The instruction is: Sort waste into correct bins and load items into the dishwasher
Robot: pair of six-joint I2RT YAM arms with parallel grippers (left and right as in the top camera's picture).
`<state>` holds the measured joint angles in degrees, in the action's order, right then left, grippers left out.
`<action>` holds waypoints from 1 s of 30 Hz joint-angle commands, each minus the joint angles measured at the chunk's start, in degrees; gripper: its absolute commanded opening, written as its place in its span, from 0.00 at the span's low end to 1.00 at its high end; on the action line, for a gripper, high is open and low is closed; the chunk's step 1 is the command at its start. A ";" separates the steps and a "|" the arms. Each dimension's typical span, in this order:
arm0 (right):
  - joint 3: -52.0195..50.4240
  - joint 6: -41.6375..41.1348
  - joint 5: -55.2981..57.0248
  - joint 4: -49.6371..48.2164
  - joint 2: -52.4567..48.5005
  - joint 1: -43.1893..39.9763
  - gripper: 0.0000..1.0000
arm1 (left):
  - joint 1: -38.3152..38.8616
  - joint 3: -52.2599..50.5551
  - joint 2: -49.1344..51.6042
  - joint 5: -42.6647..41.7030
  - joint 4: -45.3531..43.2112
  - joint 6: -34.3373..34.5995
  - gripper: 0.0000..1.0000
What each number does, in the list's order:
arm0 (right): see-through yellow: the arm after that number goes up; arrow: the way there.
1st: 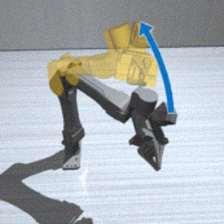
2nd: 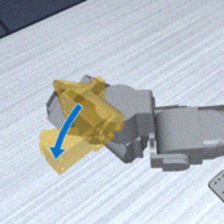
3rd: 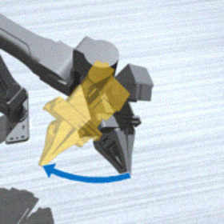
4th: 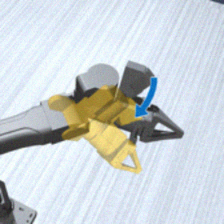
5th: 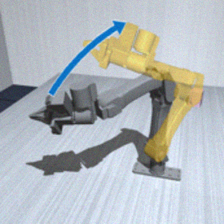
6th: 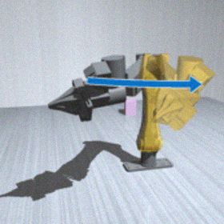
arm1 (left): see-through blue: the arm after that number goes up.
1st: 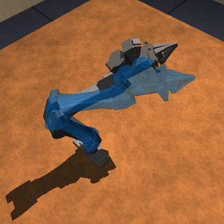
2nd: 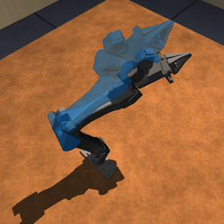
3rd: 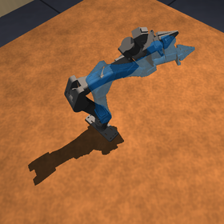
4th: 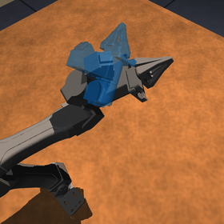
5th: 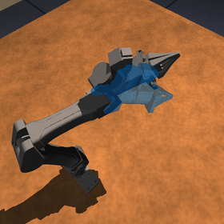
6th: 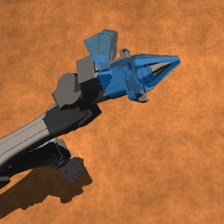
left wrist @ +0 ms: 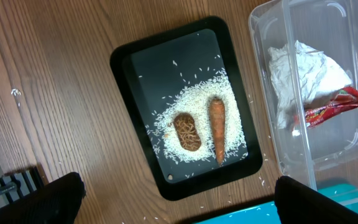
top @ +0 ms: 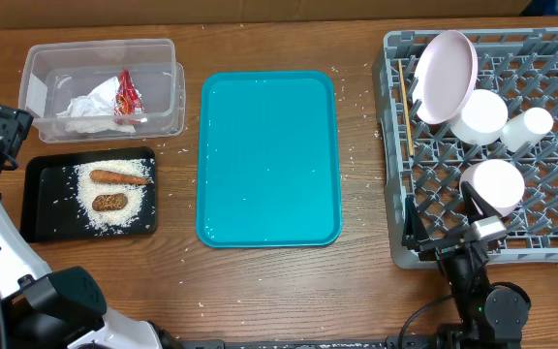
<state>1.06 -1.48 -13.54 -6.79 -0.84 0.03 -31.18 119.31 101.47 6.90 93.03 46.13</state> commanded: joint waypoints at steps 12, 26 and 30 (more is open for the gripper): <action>-0.59 -0.20 4.04 10.75 0.68 -0.22 1.00 | -0.31 0.90 -1.01 0.79 -0.09 -0.92 1.00; -0.59 -0.17 4.04 10.75 0.68 -0.22 1.00 | -0.31 0.90 -1.01 0.79 -0.09 -0.92 1.00; -0.59 -0.20 4.04 10.75 0.68 -0.22 1.00 | -0.31 0.90 -1.01 0.79 -0.09 -0.92 1.00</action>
<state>1.06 -1.50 -10.04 4.14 -0.80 0.03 -31.18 119.31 101.47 6.90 93.03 46.13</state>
